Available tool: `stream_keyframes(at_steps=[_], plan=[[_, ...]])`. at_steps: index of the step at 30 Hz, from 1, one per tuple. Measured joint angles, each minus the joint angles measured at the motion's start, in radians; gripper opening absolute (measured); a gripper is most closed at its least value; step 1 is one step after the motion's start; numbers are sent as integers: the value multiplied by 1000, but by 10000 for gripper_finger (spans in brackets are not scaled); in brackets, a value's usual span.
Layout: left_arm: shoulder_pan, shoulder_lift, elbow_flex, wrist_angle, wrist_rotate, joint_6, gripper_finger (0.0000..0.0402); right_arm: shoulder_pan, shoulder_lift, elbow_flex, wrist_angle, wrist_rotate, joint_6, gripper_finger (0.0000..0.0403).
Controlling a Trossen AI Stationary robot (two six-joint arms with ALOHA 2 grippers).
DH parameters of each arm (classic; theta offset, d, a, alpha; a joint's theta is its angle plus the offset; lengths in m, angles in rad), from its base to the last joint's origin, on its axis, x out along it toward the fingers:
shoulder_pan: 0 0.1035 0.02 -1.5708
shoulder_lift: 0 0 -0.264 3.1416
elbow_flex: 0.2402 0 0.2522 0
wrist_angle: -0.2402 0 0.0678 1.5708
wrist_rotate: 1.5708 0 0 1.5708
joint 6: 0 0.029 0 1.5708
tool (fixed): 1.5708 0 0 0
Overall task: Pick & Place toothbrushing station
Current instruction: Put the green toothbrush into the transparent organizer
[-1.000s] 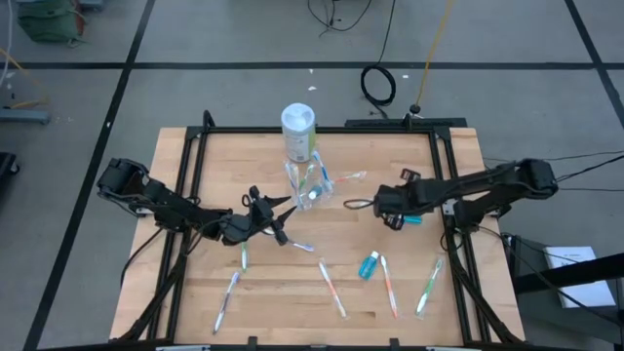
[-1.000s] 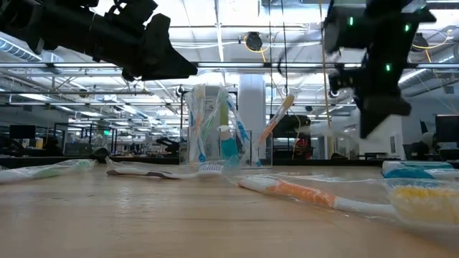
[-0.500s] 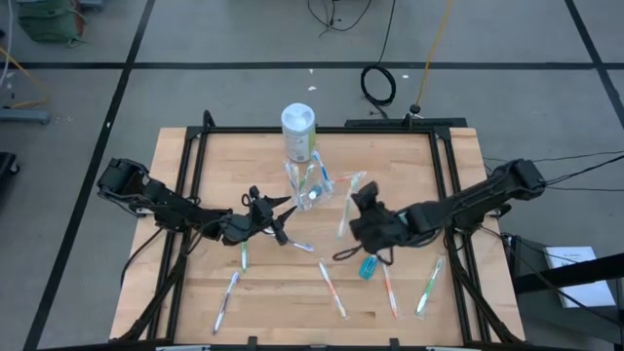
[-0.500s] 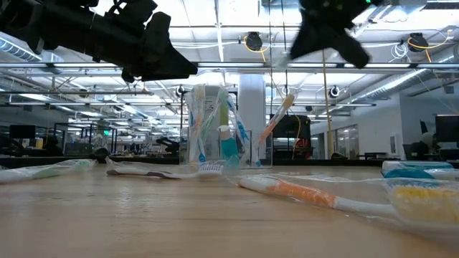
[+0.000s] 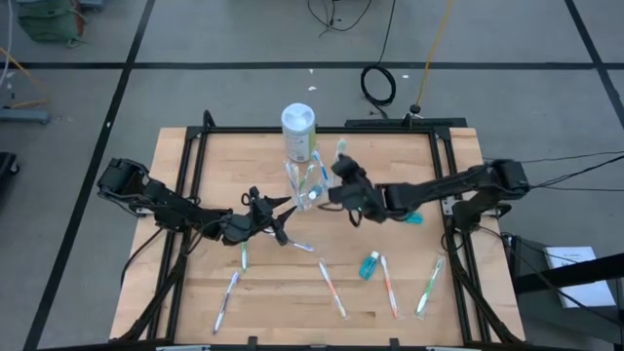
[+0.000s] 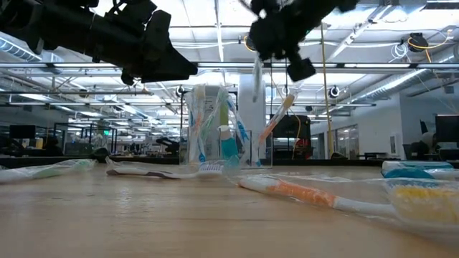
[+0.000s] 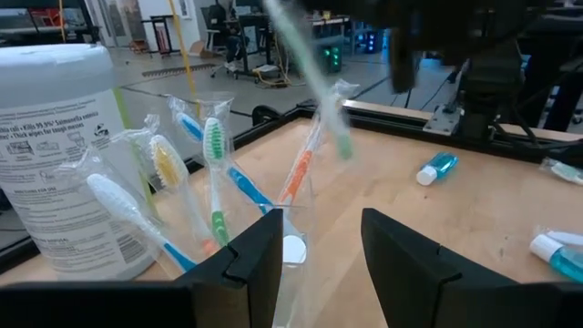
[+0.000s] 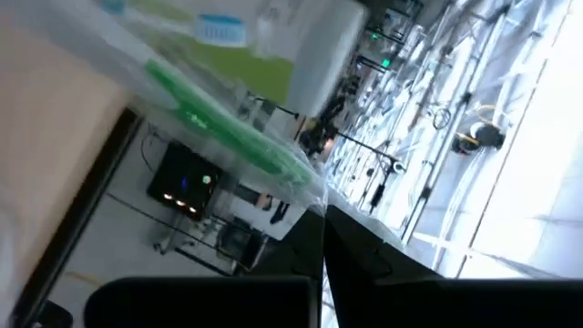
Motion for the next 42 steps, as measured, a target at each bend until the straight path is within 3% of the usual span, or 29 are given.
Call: stream_keyframes(at_steps=[8, 14, 28, 32, 42], plan=[[0, 0, 0, 0, 18, 0, 154, -131, 64, -2, 104, -27, -115, 0], [0, 0, 0, -7, 19, 0, 154, -165, 121, -2, 151, -28, -144, 0], [0, 0, 0, -70, 19, -19, 154, -99, 205, -3, 149, -30, -226, 0], [0, 0, 0, -81, 19, -20, 154, -71, 205, -3, 144, -91, -251, 0], [0, 0, 0, -86, 19, -35, 154, -27, 205, -53, 141, -67, -153, 0]])
